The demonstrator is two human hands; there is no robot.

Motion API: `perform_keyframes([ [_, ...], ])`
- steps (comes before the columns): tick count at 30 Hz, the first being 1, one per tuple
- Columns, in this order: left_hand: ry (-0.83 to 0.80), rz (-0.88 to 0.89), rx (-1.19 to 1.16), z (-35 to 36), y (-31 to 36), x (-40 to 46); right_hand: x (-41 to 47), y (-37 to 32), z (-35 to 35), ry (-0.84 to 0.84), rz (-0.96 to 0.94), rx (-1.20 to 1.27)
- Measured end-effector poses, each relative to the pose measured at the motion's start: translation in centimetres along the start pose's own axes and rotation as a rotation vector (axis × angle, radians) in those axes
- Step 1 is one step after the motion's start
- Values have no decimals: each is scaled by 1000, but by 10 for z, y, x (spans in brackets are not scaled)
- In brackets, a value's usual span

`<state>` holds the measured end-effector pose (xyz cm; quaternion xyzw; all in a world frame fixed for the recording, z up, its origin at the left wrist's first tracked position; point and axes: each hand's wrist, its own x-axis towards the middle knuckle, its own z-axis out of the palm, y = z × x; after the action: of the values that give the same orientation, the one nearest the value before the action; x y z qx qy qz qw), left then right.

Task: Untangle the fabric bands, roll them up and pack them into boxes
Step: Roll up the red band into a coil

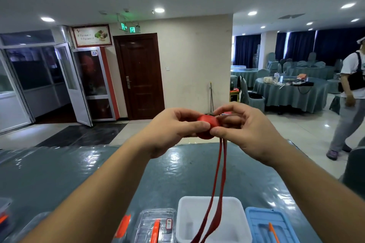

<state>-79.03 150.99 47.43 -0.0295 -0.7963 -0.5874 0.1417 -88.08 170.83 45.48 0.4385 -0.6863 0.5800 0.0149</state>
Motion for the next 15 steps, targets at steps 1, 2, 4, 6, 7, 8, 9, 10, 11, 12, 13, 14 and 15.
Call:
perform_keyframes([
  [1,16,8,-51,2,0,0,0,1,2,48,-8,55],
  [2,33,15,-113,3,0,0,-1,2,5,94,-14,97],
  [4,56,29,-251,8,-3,0,-3,6,10,145,-27,154],
  [6,59,18,-376,14,-7,-2,-4,7,13,181,-36,189],
  [7,62,4,-410,16,-9,-3,-5,7,12,185,-39,182],
  [8,65,-9,-410,16,-10,-3,-5,5,10,170,-35,162],
  [9,68,-18,-360,16,-10,-4,-5,2,7,137,-26,134],
  [10,69,-18,-267,14,-10,-3,-4,0,3,96,-9,93],
  [11,63,-10,-153,12,-9,-3,-3,-2,-2,48,11,34],
  [12,47,-1,-44,9,-8,-3,-2,-3,-5,-4,32,-39],
  [13,26,3,48,6,-5,-3,-1,-5,-8,-55,47,-106],
  [14,5,5,118,4,-2,-4,0,-7,-9,-91,54,-142],
  [15,-9,12,173,1,0,-4,0,-6,-8,-96,49,-140],
])
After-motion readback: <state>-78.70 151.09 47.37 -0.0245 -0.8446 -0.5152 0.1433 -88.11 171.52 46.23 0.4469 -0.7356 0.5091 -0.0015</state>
